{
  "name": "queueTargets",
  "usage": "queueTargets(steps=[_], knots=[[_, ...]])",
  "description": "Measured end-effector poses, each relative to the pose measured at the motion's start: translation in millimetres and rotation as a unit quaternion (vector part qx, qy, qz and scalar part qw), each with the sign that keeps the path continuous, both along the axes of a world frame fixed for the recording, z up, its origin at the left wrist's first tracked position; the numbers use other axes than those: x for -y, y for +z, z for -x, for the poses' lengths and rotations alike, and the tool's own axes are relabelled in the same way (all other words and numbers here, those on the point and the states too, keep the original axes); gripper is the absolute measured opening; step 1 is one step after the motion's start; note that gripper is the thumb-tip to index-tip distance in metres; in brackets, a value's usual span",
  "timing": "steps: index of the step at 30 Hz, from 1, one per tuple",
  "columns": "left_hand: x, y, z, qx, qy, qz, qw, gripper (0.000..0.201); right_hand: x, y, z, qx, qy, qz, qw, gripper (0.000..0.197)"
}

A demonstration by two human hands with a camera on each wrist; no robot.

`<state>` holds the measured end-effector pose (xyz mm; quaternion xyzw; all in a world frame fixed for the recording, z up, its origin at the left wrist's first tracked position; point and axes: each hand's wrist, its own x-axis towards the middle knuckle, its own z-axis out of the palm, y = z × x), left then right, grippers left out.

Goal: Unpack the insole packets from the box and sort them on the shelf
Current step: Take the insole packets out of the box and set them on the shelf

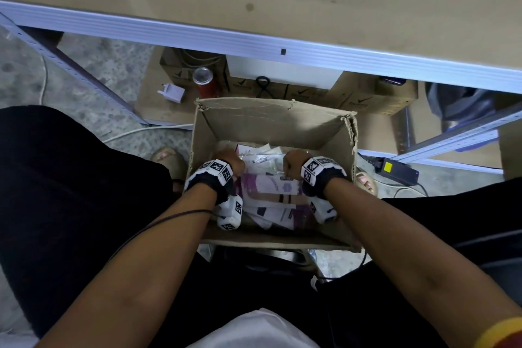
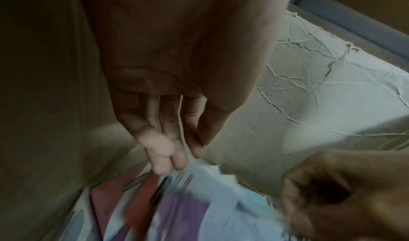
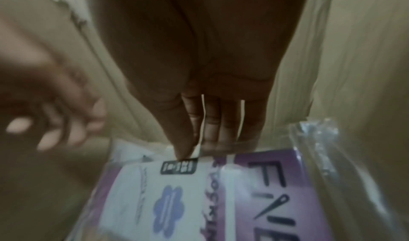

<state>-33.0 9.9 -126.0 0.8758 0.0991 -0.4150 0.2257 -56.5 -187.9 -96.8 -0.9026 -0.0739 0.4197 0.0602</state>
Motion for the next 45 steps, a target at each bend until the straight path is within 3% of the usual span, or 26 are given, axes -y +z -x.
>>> queueTargets(steps=[4,8,10,16,20,23,27,32,36,42,45], knots=[[6.2,-5.1,2.9,-0.004,-0.018,-0.004,1.0,0.038,14.1,25.9,-9.7,0.058,-0.064,0.007,0.996,0.018],[17.9,-9.8,11.6,-0.012,-0.126,0.006,0.992,0.033,16.9,53.1,-12.7,0.111,-0.092,0.001,0.99,0.017],[23.4,-16.7,20.4,-0.017,-0.195,0.016,0.981,0.031,19.5,69.9,-15.7,0.133,-0.094,-0.004,0.987,0.015],[32.9,-35.6,36.3,0.03,-0.341,0.001,0.939,0.056,41.6,106.4,-14.9,0.156,-0.12,-0.081,0.977,0.024],[38.5,-41.4,39.8,0.078,-0.404,-0.024,0.911,0.055,54.2,106.7,-10.6,0.168,-0.153,-0.135,0.964,0.026],[43.2,-42.6,40.0,0.062,-0.424,-0.051,0.902,0.048,56.7,102.0,-8.2,0.172,-0.163,-0.155,0.959,0.025],[48.0,-46.4,45.7,-0.008,-0.436,-0.084,0.896,0.046,59.0,97.8,-4.7,0.152,-0.151,-0.167,0.963,0.021],[48.3,-45.7,44.5,-0.025,-0.418,-0.072,0.905,0.04,64.1,95.6,-3.0,0.148,-0.157,-0.174,0.961,0.019],[41.7,-37.2,32.3,0.028,-0.354,-0.05,0.934,0.026,65.3,95.8,-3.2,0.15,-0.166,-0.18,0.958,0.019],[32.4,-48.2,14.6,0.132,-0.191,-0.005,0.973,0.04,62.5,97.3,-0.6,0.146,-0.149,-0.176,0.962,0.02],[27.6,-56.9,12.3,0.123,-0.202,-0.033,0.971,0.038,61.4,97.7,0.2,0.148,-0.143,-0.178,0.962,0.019]])
